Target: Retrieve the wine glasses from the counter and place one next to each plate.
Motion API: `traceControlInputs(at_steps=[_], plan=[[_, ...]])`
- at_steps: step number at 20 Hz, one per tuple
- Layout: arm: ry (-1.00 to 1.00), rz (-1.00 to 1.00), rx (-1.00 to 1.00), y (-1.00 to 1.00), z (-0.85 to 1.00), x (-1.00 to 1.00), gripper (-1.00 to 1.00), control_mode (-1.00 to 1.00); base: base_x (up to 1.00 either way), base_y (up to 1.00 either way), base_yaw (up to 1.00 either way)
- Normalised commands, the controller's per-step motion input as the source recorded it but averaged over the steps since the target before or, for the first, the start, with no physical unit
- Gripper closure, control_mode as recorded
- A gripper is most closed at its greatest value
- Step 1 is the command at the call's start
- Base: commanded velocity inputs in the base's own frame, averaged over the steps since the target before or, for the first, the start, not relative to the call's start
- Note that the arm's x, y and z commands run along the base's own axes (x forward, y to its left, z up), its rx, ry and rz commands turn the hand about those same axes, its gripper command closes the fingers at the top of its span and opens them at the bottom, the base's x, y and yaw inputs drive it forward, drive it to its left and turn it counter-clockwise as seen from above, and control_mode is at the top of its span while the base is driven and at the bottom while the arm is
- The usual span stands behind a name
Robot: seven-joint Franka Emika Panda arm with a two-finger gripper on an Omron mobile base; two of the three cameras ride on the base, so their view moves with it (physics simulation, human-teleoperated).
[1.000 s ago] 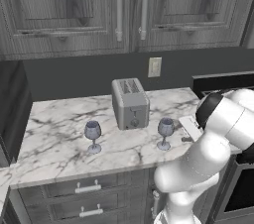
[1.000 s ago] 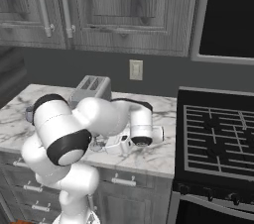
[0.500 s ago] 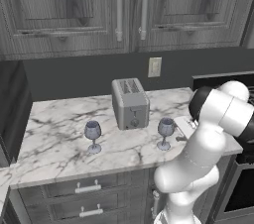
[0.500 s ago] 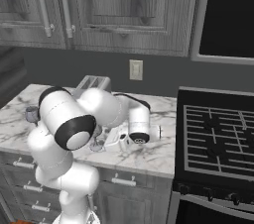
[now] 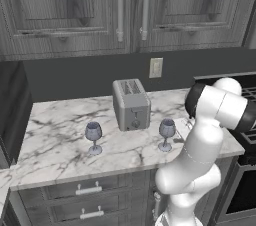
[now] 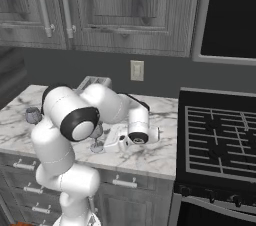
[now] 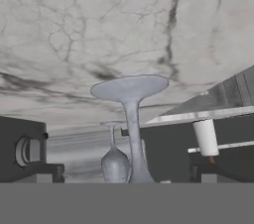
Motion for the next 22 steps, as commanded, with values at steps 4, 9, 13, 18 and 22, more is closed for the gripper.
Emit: traceControlInputs(at_steps=[4,9,13,18,22], plan=[[0.00,0.00,0.01,0.26,-0.01,-0.03,-1.00,-1.00,0.00,0.00,0.00],[0.00,0.00,0.00,0.22,0.00,0.00,-1.00,-1.00,0.00,0.00,0.00],[0.00,0.00,0.00,0.19,0.00,-0.06,-1.00,-1.00,0.00,0.00,0.00],[0.00,0.00,0.00,0.24,-0.03,-0.12,-1.00,-1.00,0.00,0.00,0.00],[0.00,0.00,0.00,0.17,-0.01,-0.10,-1.00,-1.00,0.00,0.00,0.00]])
